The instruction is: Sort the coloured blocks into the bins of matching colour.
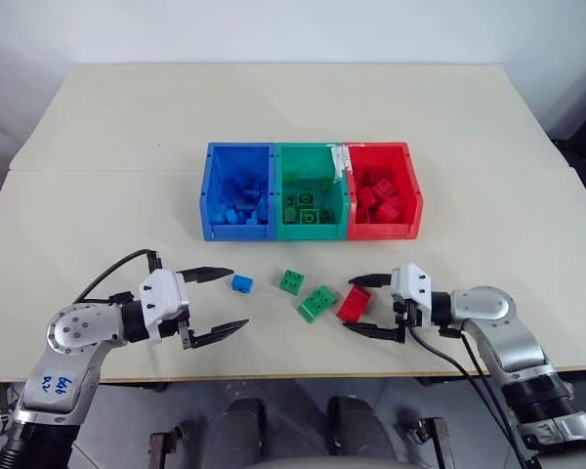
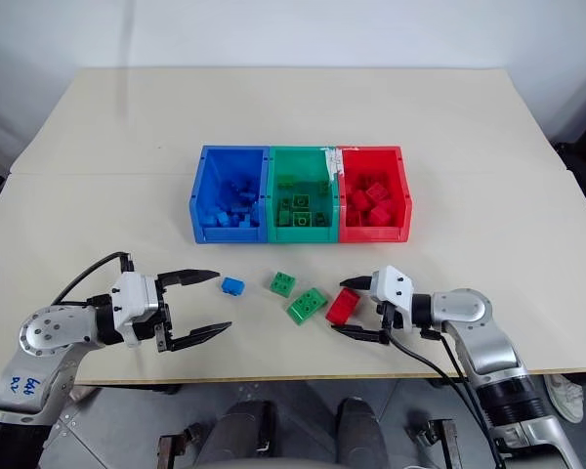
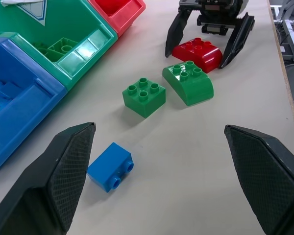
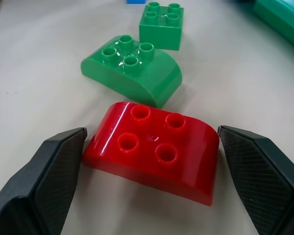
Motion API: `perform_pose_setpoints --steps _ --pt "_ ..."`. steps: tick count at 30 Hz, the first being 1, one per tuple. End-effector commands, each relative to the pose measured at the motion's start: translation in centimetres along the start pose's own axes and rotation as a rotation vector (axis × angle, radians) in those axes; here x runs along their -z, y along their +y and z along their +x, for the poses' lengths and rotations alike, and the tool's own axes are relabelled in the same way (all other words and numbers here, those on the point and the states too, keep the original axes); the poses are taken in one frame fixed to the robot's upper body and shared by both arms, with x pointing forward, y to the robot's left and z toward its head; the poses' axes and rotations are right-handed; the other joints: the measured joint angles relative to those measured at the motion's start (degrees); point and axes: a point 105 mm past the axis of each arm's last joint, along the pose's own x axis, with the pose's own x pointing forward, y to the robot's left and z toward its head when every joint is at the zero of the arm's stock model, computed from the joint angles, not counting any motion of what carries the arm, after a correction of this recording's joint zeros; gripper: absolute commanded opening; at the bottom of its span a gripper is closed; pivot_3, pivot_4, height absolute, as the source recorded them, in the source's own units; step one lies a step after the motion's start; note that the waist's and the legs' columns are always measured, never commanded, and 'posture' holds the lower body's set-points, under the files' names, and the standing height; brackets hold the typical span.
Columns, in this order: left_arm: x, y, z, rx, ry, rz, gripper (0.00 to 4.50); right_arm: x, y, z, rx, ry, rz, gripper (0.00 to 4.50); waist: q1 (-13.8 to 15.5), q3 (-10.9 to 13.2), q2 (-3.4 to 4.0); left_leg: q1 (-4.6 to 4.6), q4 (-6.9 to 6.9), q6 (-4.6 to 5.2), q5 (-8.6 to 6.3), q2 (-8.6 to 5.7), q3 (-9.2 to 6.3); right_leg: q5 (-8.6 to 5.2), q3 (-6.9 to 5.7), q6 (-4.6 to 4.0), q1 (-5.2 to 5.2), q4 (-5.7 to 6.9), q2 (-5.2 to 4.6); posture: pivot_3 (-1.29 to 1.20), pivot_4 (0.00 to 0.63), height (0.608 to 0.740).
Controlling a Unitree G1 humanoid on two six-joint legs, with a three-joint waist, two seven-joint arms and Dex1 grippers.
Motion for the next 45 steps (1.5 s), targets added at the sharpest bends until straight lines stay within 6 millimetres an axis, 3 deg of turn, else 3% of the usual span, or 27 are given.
perform_pose_setpoints --steps 1,6,9,13,14,19,21,23,24,30,34,38,45 --pt "-0.7 0.2 0.0 0.003 -0.018 0.042 4.50 0.9 0.6 -0.1 0.000 0.016 0.031 3.66 0.00 0.00 0.00 0.00 0.00 0.01 0.00 0.00 0.01 0.00 0.00 0.00 0.00 -0.02 0.00 0.00 0.150 0.740" --pt "-0.7 0.5 0.2 0.011 -0.021 0.045 4.50 -1.2 -0.1 -1.4 -0.012 -0.088 0.012 3.59 0.10 0.01 0.01 -0.03 0.00 0.03 -0.04 0.02 0.03 0.00 -0.02 0.00 0.00 -0.05 0.02 0.00 0.150 0.740" --pt "-0.8 0.6 0.3 0.012 -0.026 0.048 4.50 -3.8 -1.4 -2.9 0.004 -0.202 0.000 3.59 0.07 0.04 0.06 -0.05 0.00 0.08 -0.07 0.02 0.03 0.00 -0.01 0.00 -0.01 -0.07 0.00 0.00 0.150 0.740" --pt "-0.8 0.7 0.4 0.009 -0.031 0.048 4.50 -7.4 -5.0 -5.2 0.121 -0.309 -0.036 3.59 -0.17 0.08 0.13 -0.06 0.00 0.09 -0.08 0.04 0.13 0.01 0.01 0.01 -0.06 -0.07 -0.02 0.00 0.150 0.740" --pt "-0.8 0.8 0.4 0.009 -0.032 0.047 4.50 -8.0 -6.8 -5.5 0.187 -0.309 -0.056 3.59 -0.18 0.08 0.13 -0.05 -0.01 0.07 -0.08 0.06 0.13 0.01 -0.01 0.01 -0.06 -0.06 0.00 0.00 0.150 0.740" --pt "-0.8 0.9 0.6 0.007 -0.037 0.050 4.50 -9.7 -13.8 -6.0 0.473 -0.265 -0.129 3.59 -0.31 0.08 0.13 -0.14 -0.03 0.00 -0.12 0.03 0.25 -0.02 0.01 -0.05 -0.30 -0.02 0.06 0.00 0.150 0.740" --pt "-0.9 0.9 0.7 0.005 -0.038 0.051 4.50 -9.9 -15.3 -5.7 0.516 -0.251 -0.111 3.59 -0.63 0.08 0.13 -0.27 -0.03 -0.01 -0.12 0.00 0.38 -0.02 0.11 -0.05 -0.55 0.12 0.06 0.00 0.150 0.740" --pt "-0.9 0.9 0.7 0.003 -0.039 0.052 4.50 -9.9 -16.1 -5.4 0.537 -0.229 -0.130 4.35 -0.68 0.08 0.13 -0.43 -0.04 -0.02 -0.10 -0.03 0.42 -0.03 0.07 -0.05 -0.70 0.31 0.09 0.00 0.150 0.740" --pt "-0.9 0.9 0.7 0.001 -0.040 0.052 4.50 -9.8 -16.4 -5.3 0.543 -0.224 -0.120 4.47 -0.70 0.08 0.14 -0.48 -0.04 -0.03 -0.10 -0.01 0.46 -0.03 0.02 -0.06 -0.74 0.30 0.09 0.00 0.150 0.740" --pt "-0.9 0.7 0.4 -0.026 -0.038 0.045 4.50 -10.0 -15.9 -5.6 0.479 -0.246 -0.133 4.47 -1.35 0.10 0.16 -0.96 0.03 0.08 -0.16 0.04 0.70 -0.02 -0.16 -0.05 -0.97 0.20 -0.04 0.00 0.150 0.740" --pt "-0.7 0.9 -0.4 -0.044 -0.023 0.034 4.50 -9.9 -12.2 -7.5 0.266 -0.313 -0.154 4.47 -1.14 0.10 0.16 -0.96 0.03 0.09 -0.17 0.04 0.65 -0.02 -0.27 -0.04 -0.94 0.18 0.00 0.00 0.150 0.740" --pt "-0.2 1.4 -1.6 -0.062 0.006 0.026 4.50 -8.1 -8.6 -9.7 0.118 -0.250 -0.182 4.47 -0.82 0.11 0.17 -0.98 0.10 0.11 -0.18 0.03 0.65 -0.01 -0.29 -0.03 -0.90 0.18 -0.05 0.00 0.150 0.740" --pt "1.0 2.2 -3.9 -0.099 0.074 0.006 4.50 -5.4 -5.3 -12.8 0.075 -0.136 -0.114 4.47 -0.95 0.11 0.17 -0.87 0.16 0.10 -0.17 0.01 0.76 0.00 -0.29 -0.01 -0.87 0.23 0.03 0.00 0.150 0.740"
